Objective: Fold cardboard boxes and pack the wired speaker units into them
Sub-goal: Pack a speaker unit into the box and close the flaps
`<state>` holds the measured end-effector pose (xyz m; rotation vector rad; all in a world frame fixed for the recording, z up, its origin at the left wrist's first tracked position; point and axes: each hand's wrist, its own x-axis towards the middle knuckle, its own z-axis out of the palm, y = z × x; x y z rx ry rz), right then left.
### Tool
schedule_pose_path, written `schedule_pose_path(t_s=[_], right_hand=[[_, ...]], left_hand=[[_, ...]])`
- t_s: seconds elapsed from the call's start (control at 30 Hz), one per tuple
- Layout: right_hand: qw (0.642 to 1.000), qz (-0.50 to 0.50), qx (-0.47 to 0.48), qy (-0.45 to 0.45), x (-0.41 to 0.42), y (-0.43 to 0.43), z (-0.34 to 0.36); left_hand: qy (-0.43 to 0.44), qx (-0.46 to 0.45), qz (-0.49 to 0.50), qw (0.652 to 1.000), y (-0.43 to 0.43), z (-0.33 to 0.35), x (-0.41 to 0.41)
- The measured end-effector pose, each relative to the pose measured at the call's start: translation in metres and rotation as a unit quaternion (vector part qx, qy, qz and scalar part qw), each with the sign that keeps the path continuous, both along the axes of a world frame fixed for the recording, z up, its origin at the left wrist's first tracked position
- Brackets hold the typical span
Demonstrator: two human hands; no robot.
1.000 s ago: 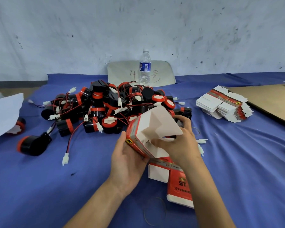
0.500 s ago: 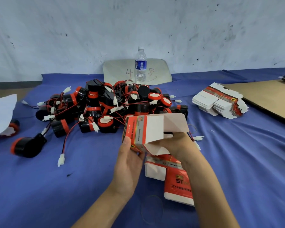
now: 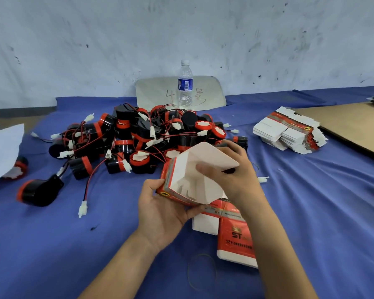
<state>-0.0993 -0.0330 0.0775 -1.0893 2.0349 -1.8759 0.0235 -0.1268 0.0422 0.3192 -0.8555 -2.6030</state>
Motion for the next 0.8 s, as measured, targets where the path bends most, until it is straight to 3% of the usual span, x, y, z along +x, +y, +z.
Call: schedule_pose_path(t_s=[0.2,0.3,0.57,0.67,0.8], right_hand=[[0.974,0.03,-0.138,-0.176,-0.015,0.02,0.01],[0.959,0.049,-0.175,-0.22,-0.021,0.028,0.012],[0.95,0.096,-0.188,-0.231,-0.018,0.033,0.021],[0.956,0.128,-0.166,-0.205,-0.01,0.036,0.03],[0.987,0.084,-0.076,-0.112,0.006,0.033,0.036]], left_hand=[[0.048,0.109,0.045,0.992,-0.006,-0.001,-0.001],[0.063,0.128,0.054,0.988,-0.008,-0.001,-0.001],[0.056,0.16,0.056,0.984,-0.004,0.002,-0.001],[0.043,0.171,0.061,0.982,-0.002,0.003,-0.002],[0.044,0.16,0.066,0.984,0.001,0.002,-0.004]])
